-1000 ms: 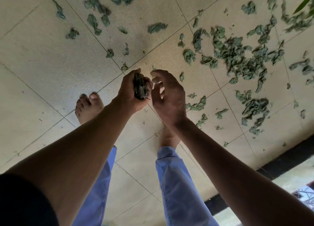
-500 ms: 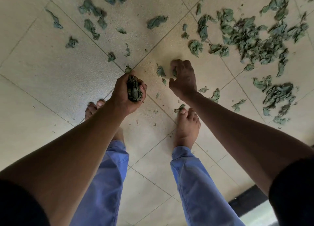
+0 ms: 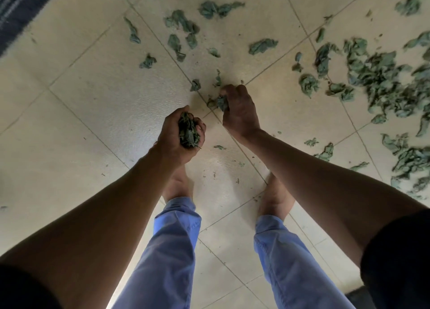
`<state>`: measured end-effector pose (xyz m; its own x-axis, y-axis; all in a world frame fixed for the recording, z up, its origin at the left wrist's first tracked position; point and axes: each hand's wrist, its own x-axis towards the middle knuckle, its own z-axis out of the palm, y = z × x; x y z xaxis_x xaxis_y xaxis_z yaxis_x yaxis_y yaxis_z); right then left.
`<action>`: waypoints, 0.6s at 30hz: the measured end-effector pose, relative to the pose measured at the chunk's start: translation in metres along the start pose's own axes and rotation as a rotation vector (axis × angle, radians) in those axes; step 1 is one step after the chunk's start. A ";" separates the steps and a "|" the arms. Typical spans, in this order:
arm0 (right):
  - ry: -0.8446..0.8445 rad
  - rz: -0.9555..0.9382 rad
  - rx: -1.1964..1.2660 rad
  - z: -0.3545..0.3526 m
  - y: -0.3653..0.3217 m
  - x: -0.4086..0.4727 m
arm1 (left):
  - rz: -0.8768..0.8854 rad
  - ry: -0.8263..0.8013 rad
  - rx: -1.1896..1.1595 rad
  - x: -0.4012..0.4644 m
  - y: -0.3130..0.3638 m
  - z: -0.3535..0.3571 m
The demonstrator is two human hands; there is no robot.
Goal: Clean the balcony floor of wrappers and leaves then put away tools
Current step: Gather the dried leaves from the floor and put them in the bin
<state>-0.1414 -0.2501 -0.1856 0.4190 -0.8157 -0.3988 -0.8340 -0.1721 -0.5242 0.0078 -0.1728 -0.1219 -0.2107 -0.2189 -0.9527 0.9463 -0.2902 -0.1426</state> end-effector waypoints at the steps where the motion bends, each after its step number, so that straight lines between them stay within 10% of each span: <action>1: 0.005 0.001 0.025 0.004 -0.007 0.005 | 0.003 -0.003 -0.006 -0.001 0.003 -0.001; 18: 0.028 -0.239 -0.380 -0.008 -0.053 0.060 | 0.094 0.006 -0.042 -0.015 0.051 -0.012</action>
<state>-0.0744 -0.2942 -0.1760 0.6103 -0.7423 -0.2767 -0.7900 -0.5440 -0.2829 0.0619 -0.1731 -0.1180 -0.1192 -0.2380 -0.9639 0.9712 -0.2296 -0.0634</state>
